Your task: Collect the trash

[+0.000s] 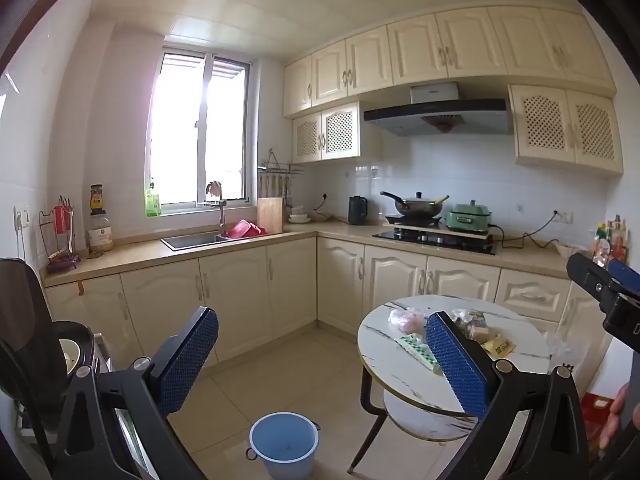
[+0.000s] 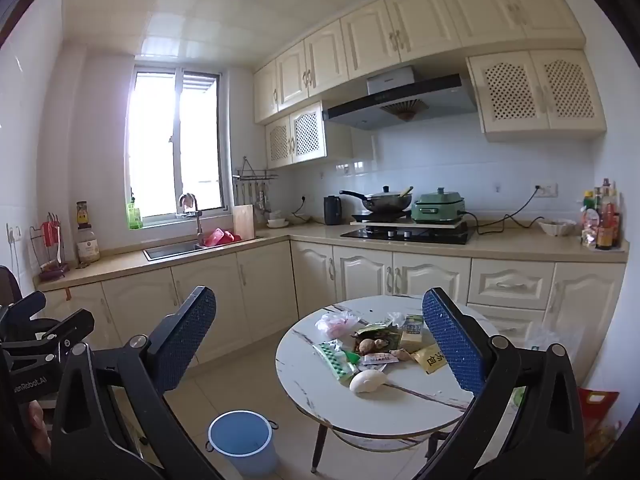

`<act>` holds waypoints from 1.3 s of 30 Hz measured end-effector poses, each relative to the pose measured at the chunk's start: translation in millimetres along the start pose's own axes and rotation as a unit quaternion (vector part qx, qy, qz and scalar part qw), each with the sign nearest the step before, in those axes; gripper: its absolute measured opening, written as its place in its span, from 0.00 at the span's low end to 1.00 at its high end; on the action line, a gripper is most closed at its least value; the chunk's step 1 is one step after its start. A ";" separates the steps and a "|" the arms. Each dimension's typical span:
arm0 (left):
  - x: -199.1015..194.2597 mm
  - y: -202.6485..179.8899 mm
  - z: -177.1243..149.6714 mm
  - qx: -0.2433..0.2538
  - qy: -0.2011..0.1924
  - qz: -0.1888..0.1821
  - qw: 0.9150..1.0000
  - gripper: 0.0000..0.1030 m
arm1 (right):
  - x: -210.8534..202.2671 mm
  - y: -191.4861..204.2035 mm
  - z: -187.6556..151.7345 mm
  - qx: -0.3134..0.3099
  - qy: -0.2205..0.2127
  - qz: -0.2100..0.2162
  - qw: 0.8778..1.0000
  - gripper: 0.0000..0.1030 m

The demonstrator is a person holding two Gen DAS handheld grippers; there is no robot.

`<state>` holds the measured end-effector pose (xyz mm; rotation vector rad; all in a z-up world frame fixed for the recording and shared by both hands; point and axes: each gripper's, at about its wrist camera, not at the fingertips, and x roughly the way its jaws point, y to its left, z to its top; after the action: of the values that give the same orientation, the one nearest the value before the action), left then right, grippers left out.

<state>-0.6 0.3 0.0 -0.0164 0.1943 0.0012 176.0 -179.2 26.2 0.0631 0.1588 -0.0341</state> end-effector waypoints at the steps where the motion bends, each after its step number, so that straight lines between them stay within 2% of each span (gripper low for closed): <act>1: -0.3 0.0 0.0 0.000 0.000 0.001 1.000 0.99 | -0.1 0.1 0.0 0.000 0.001 0.000 1.000 1.00; 7: -11.5 -0.2 0.4 -0.002 -0.002 0.011 1.000 0.99 | 0.8 1.3 3.6 -0.005 0.006 0.003 1.000 1.00; 10: -5.6 -1.3 2.7 0.003 -0.001 0.000 1.000 0.99 | -0.2 2.6 3.0 -0.007 0.006 0.002 1.000 1.00; 17: -13.9 -2.8 3.8 0.004 -0.004 -0.001 1.000 0.99 | -4.0 5.4 4.2 -0.008 0.002 0.000 1.000 1.00; 19: -4.9 0.8 1.2 0.004 -0.002 -0.004 1.000 0.99 | -4.9 7.2 2.8 -0.009 0.001 0.000 1.000 1.00; 39: -6.4 1.3 -0.5 0.010 -0.009 -0.008 1.000 0.99 | -6.2 7.9 6.5 -0.009 0.001 0.000 1.000 1.00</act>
<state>-6.9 1.6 0.8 0.0029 0.1758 -0.0162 171.2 -171.5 34.0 0.0446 0.1619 -0.0318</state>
